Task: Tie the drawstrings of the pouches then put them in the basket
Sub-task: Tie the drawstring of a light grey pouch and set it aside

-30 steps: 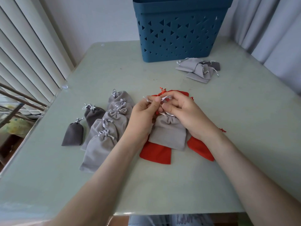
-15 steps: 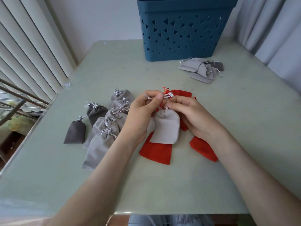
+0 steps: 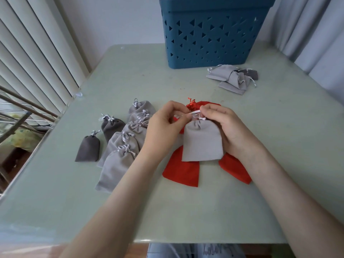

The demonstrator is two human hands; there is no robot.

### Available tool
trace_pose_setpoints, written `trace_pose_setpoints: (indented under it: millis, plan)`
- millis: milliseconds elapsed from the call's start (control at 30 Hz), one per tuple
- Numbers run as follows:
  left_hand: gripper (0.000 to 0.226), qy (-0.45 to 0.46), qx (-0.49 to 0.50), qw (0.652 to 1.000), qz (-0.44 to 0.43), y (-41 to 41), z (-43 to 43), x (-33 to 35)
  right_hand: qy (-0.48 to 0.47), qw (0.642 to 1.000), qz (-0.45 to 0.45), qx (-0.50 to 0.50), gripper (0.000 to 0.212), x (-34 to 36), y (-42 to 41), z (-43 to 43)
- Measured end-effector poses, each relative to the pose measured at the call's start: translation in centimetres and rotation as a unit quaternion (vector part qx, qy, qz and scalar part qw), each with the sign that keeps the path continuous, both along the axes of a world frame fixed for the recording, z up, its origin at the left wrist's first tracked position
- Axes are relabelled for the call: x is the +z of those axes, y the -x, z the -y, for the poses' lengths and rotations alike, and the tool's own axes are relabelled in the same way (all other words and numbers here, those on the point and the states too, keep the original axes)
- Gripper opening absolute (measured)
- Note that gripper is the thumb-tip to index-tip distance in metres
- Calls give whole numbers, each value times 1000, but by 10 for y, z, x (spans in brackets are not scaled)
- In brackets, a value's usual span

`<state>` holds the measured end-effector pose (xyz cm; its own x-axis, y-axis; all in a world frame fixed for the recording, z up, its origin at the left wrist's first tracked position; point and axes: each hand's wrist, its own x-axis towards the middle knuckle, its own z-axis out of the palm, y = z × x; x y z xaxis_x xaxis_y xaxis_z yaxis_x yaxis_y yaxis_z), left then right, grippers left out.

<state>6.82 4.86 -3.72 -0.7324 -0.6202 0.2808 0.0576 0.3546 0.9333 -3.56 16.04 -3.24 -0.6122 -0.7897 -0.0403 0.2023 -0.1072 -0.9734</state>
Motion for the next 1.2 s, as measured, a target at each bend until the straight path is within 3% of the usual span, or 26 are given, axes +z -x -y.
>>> trace_pose_setpoints:
  millis: [100, 233, 367, 533, 667, 833, 933, 1033, 1133, 1200]
  plan:
    - [5, 210, 89, 972, 55, 3, -3, -11, 4, 999, -42, 13, 28, -2, -2, 0]
    - [15, 265, 127, 955, 36, 6, -2, -20, 20, 998, -53, 14, 15, -6, -3, 3]
    - [22, 290, 90, 953, 4, 4, -6, -18, -22, 996, -77, 29, 15, -9, -3, 5]
    - [20, 280, 92, 956, -15, 2, -4, -17, -26, 996, -87, 9, 14, -5, -3, 2]
    - [22, 280, 87, 955, -34, 1, -6, -15, 45, 996, -29, -72, 17, -5, 4, 2]
    - [20, 173, 126, 976, -27, -1, -2, -8, 261, 935, 175, -162, 21, 12, 22, -10]
    - [24, 164, 126, 978, -8, -2, -1, -7, 276, 925, 208, -157, 20, 12, 18, -11]
    - [32, 100, 122, 987, 1, -3, 5, -8, 229, 954, 134, -144, 14, 10, 18, -11]
    - [35, -28, 29, 999, -22, -3, 5, -2, 123, 985, -53, -111, 29, 7, 15, -13]
    - [31, -76, -27, 996, -43, -3, 1, 3, 45, 983, -170, -49, 27, 4, 9, -9]
